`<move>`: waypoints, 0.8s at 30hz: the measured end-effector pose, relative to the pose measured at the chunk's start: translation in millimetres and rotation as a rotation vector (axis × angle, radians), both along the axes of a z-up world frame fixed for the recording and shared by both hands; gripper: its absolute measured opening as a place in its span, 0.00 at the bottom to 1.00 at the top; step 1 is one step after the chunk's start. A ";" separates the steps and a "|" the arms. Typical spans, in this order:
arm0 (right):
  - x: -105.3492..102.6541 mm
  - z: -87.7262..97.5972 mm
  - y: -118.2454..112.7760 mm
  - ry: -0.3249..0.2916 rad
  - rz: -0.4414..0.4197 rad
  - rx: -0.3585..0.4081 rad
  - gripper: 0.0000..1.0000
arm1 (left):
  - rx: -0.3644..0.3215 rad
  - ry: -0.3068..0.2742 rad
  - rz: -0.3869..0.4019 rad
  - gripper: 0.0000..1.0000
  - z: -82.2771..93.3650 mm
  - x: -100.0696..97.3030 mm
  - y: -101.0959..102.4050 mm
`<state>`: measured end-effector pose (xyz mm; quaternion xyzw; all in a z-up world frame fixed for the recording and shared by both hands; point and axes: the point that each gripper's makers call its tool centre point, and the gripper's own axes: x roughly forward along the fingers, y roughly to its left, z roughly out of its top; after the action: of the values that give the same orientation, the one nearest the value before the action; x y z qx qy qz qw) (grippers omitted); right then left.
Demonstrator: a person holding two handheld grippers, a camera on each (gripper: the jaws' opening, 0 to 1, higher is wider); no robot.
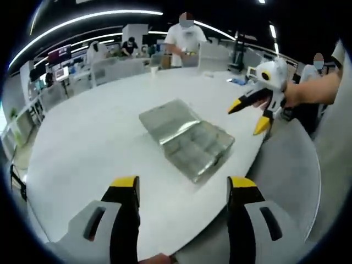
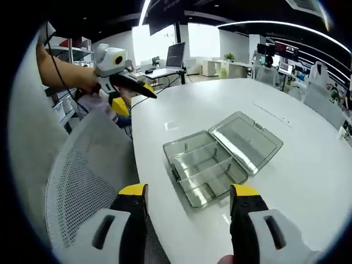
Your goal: Insert the divider into the dual guide fixture by aligning both edges with the guide slots and pushing it downward to the bottom, including one-sided entry, uneven engagement, binding, and posture correction.
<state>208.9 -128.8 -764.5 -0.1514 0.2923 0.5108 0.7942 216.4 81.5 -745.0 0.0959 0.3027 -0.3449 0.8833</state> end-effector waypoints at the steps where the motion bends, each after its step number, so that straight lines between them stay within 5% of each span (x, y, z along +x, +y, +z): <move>1: -0.6 -0.5 -0.7 -0.002 -0.007 0.003 0.58 | 0.004 0.005 0.007 0.62 -2.9 2.1 4.7; 24: -3.1 2.3 -12.3 0.008 -0.077 0.004 0.60 | 0.152 0.176 0.123 0.57 -70.1 44.2 43.9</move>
<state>205.8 -141.1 -762.2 -0.1366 0.3000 0.4809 0.8125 260.6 125.4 -815.1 0.1132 0.4096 -0.2735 0.8629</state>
